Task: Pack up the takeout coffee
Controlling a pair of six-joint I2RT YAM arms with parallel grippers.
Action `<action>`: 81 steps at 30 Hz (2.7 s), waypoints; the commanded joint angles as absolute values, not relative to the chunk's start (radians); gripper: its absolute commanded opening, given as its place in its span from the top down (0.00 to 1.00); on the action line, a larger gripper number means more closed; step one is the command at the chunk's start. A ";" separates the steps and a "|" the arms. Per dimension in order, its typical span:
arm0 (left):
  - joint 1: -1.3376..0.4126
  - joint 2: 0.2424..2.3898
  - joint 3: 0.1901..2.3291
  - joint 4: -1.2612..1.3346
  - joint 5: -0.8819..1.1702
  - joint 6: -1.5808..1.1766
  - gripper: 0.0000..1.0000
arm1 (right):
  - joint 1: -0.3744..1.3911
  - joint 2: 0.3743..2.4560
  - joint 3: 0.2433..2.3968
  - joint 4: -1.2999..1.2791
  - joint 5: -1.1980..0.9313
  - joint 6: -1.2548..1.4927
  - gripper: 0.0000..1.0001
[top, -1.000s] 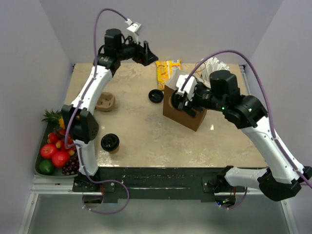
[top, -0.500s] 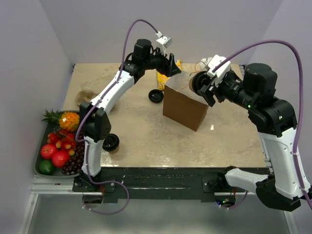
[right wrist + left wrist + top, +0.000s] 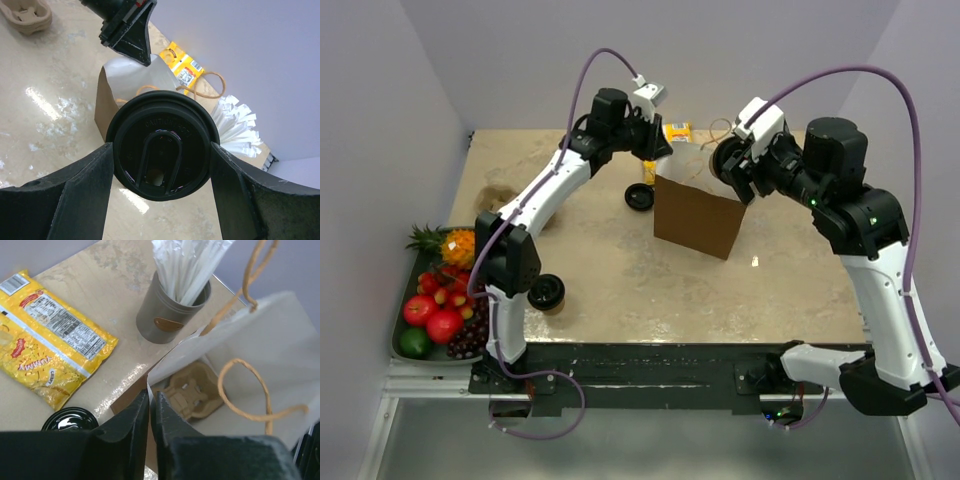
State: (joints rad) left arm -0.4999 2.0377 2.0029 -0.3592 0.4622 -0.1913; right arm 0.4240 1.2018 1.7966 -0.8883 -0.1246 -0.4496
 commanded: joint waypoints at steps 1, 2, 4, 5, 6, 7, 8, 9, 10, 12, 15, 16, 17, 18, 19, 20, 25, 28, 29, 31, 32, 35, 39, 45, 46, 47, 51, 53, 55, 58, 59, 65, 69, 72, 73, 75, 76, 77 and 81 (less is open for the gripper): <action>-0.502 1.956 1.950 -0.334 0.600 -0.215 0.91 | 0.419 1.212 1.773 -0.839 -0.117 -0.422 0.64; -0.502 1.933 1.916 -0.328 0.612 -0.222 1.00 | 0.419 1.212 1.766 -0.839 -0.118 -0.426 0.64; -0.506 1.908 1.888 -0.316 0.615 -0.236 1.00 | 0.419 1.213 1.746 -0.844 -0.124 -0.437 0.64; -0.506 1.889 1.867 -0.313 0.620 -0.236 1.00 | 0.419 1.213 1.743 -0.851 -0.124 -0.440 0.64; -0.511 1.878 1.858 -0.316 0.615 -0.235 1.00 | 0.420 1.215 1.737 -0.850 -0.126 -0.443 0.65; -0.514 1.867 1.847 -0.314 0.612 -0.233 1.00 | 0.419 1.213 1.736 -0.848 -0.129 -0.445 0.65; -0.515 1.843 1.824 -0.313 0.600 -0.229 1.00 | 0.419 1.215 1.736 -0.848 -0.135 -0.446 0.65; -0.520 1.829 1.812 -0.310 0.588 -0.219 1.00 | 0.420 1.215 1.746 -0.851 -0.140 -0.448 0.65; -0.522 1.795 1.793 -0.299 0.580 -0.215 1.00 | 0.420 1.215 1.750 -0.854 -0.144 -0.449 0.65; -0.532 1.755 1.729 -0.261 0.539 -0.218 1.00 | 0.419 1.216 1.775 -0.876 -0.163 -0.451 0.65; -0.549 1.657 1.602 -0.166 0.471 -0.236 1.00 | 0.420 1.203 1.789 -0.914 -0.234 -0.471 0.65; -0.555 1.602 1.524 -0.134 0.451 -0.239 1.00 | 0.419 1.194 1.789 -0.920 -0.257 -0.477 0.65; -0.569 1.577 1.487 -0.073 0.407 -0.244 1.00 | 0.420 1.181 1.790 -0.937 -0.280 -0.479 0.65; -0.578 1.551 1.452 -0.042 0.385 -0.244 1.00 | 0.420 1.175 1.799 -0.948 -0.325 -0.480 0.65; -0.583 1.514 1.392 -0.017 0.364 -0.247 1.00 | 0.419 1.172 1.805 -0.959 -0.348 -0.480 0.65; -0.594 1.499 1.366 0.050 0.335 -0.253 1.00 | 0.420 1.163 1.812 -0.975 -0.368 -0.480 0.65; -0.598 1.488 1.275 0.202 0.266 -0.268 1.00 | 0.419 1.173 1.884 -1.011 -0.445 -0.459 0.65; -0.598 1.522 1.319 0.267 0.264 -0.264 1.00 | 0.419 1.196 1.928 -1.011 -0.446 -0.448 0.66; -0.598 1.531 1.336 0.276 0.261 -0.252 1.00 | 0.420 1.201 1.939 -1.009 -0.446 -0.446 0.66; -0.597 1.548 1.379 0.281 0.256 -0.233 1.00 | 0.419 1.212 1.968 -1.009 -0.445 -0.443 0.66; -0.598 1.552 1.391 0.278 0.253 -0.216 1.00 | 0.420 1.213 1.979 -1.006 -0.449 -0.442 0.66; -0.597 1.555 1.399 0.270 0.230 -0.218 1.00 | 0.419 1.207 1.976 -1.006 -0.457 -0.437 0.66; -0.597 1.531 1.378 0.252 0.193 -0.233 1.00 | 0.420 1.189 1.945 -1.002 -0.468 -0.431 0.66; -0.594 1.491 1.344 0.132 0.115 -0.232 1.00 | 0.419 1.183 1.905 -0.983 -0.515 -0.410 0.66; -0.595 1.474 1.324 0.115 0.117 -0.239 1.00 | 0.420 1.187 1.902 -0.980 -0.523 -0.407 0.66; -0.595 1.467 1.313 0.107 0.124 -0.254 1.00 | 0.419 1.193 1.901 -0.979 -0.531 -0.405 0.66; -0.595 1.430 1.284 0.071 0.138 -0.305 1.00 | 0.422 1.222 1.908 -1.002 -0.554 -0.416 0.66; -0.594 1.404 1.261 0.066 0.150 -0.322 1.00 | 0.431 1.232 1.905 -1.018 -0.548 -0.429 0.66; -0.594 1.378 1.232 0.064 0.150 -0.334 1.00 | 0.446 1.238 1.895 -1.023 -0.538 -0.442 0.66; -0.594 1.350 1.195 0.067 0.159 -0.356 1.00 | 0.501 1.241 1.853 -1.022 -0.490 -0.463 0.66; -0.594 1.342 1.187 0.067 0.161 -0.363 1.00 | 0.538 1.241 1.829 -1.023 -0.445 -0.469 0.66; -0.580 1.299 1.137 0.069 0.175 -0.388 1.00 | 0.593 1.259 1.789 -1.038 -0.370 -0.508 0.67; -0.580 1.284 1.105 0.081 0.184 -0.393 1.00 | 0.609 1.275 1.769 -1.034 -0.293 -0.523 0.67; -0.577 1.272 1.075 0.097 0.199 -0.403 1.00 | 0.611 1.304 1.759 -1.040 -0.227 -0.525 0.68; -0.575 1.266 1.068 0.106 0.209 -0.403 1.00 | 0.611 1.310 1.755 -1.039 -0.212 -0.525 0.69; -0.575 1.256 1.049 0.112 0.216 -0.405 1.00 | 0.611 1.318 1.732 -1.025 -0.203 -0.525 0.69; -0.577 1.253 1.045 0.118 0.224 -0.403 1.00 | 0.614 1.321 1.726 -1.023 -0.199 -0.528 0.69; -0.575 1.250 1.040 0.121 0.225 -0.397 1.00 | 0.612 1.324 1.718 -1.022 -0.193 -0.532 0.70; -0.577 1.229 1.016 0.127 0.238 -0.390 1.00 | 0.614 1.333 1.687 -1.020 -0.172 -0.560 0.70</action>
